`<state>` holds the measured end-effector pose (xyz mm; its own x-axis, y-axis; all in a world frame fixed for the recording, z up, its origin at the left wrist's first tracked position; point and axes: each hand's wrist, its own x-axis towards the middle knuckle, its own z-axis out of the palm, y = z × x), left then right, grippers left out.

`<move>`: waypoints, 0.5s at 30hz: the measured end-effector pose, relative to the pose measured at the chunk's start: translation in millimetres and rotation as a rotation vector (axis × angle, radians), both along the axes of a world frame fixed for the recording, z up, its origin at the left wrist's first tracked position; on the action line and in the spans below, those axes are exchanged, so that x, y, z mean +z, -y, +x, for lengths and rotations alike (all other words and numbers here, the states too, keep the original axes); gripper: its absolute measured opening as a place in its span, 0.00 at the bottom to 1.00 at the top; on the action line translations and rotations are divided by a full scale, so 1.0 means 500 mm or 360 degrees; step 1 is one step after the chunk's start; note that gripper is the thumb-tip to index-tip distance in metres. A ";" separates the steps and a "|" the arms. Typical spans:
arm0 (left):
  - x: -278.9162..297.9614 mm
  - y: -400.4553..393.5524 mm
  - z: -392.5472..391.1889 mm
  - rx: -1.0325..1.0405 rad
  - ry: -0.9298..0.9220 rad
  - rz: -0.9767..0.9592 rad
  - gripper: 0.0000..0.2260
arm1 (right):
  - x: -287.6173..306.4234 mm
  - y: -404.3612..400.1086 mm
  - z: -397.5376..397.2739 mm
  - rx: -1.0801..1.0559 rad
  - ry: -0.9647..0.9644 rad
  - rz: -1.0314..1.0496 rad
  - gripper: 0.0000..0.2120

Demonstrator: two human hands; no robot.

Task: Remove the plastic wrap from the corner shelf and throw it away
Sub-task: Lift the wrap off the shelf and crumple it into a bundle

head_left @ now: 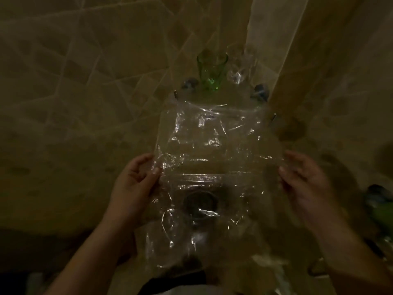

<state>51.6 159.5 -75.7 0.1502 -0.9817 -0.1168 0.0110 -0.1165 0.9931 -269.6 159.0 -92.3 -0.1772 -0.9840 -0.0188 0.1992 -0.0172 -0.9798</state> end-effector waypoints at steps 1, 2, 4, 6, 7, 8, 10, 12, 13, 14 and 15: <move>0.000 -0.014 0.006 -0.0033 0.0043 -0.0032 0.18 | 0.000 -0.011 -0.001 -0.0007 -0.0012 -0.0044 0.19; -0.001 -0.026 0.012 -0.0071 0.0072 -0.0075 0.22 | 0.001 -0.022 -0.003 0.0013 -0.0023 -0.0094 0.21; 0.003 -0.044 0.025 -0.0144 0.0157 -0.0179 0.22 | 0.008 -0.043 -0.012 0.0127 -0.0130 -0.0165 0.23; 0.010 -0.054 0.033 -0.0186 0.0290 -0.0230 0.17 | 0.025 -0.063 -0.020 0.0283 -0.0345 -0.0194 0.24; 0.011 -0.057 0.037 -0.0202 0.0313 -0.0242 0.16 | 0.034 -0.071 -0.023 0.0353 -0.0423 -0.0199 0.25; 0.014 -0.059 0.040 -0.0219 0.0298 -0.0256 0.15 | 0.040 -0.077 -0.027 0.0409 -0.0446 -0.0211 0.26; 0.021 -0.067 0.040 -0.0311 0.0284 -0.0262 0.17 | 0.049 -0.088 -0.034 0.0433 -0.0404 -0.0238 0.26; 0.028 -0.076 0.035 -0.0381 0.0444 -0.0260 0.18 | 0.048 -0.096 -0.040 0.0348 -0.0442 -0.0246 0.24; 0.031 -0.080 0.032 -0.0375 0.0574 -0.0272 0.18 | 0.048 -0.101 -0.040 0.0293 -0.0533 -0.0232 0.24; 0.033 -0.083 0.029 -0.0354 0.0755 -0.0314 0.17 | 0.044 -0.106 -0.040 0.0250 -0.0718 -0.0235 0.25; 0.035 -0.082 0.026 -0.0322 0.0986 -0.0403 0.16 | 0.042 -0.109 -0.038 0.0208 -0.0983 -0.0259 0.24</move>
<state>64.4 200.7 -58.1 -0.0734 -0.9832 0.1672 -0.5638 0.1792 0.8063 -288.8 213.5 -71.4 0.0137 -0.9799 0.1992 -0.3895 -0.1887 -0.9015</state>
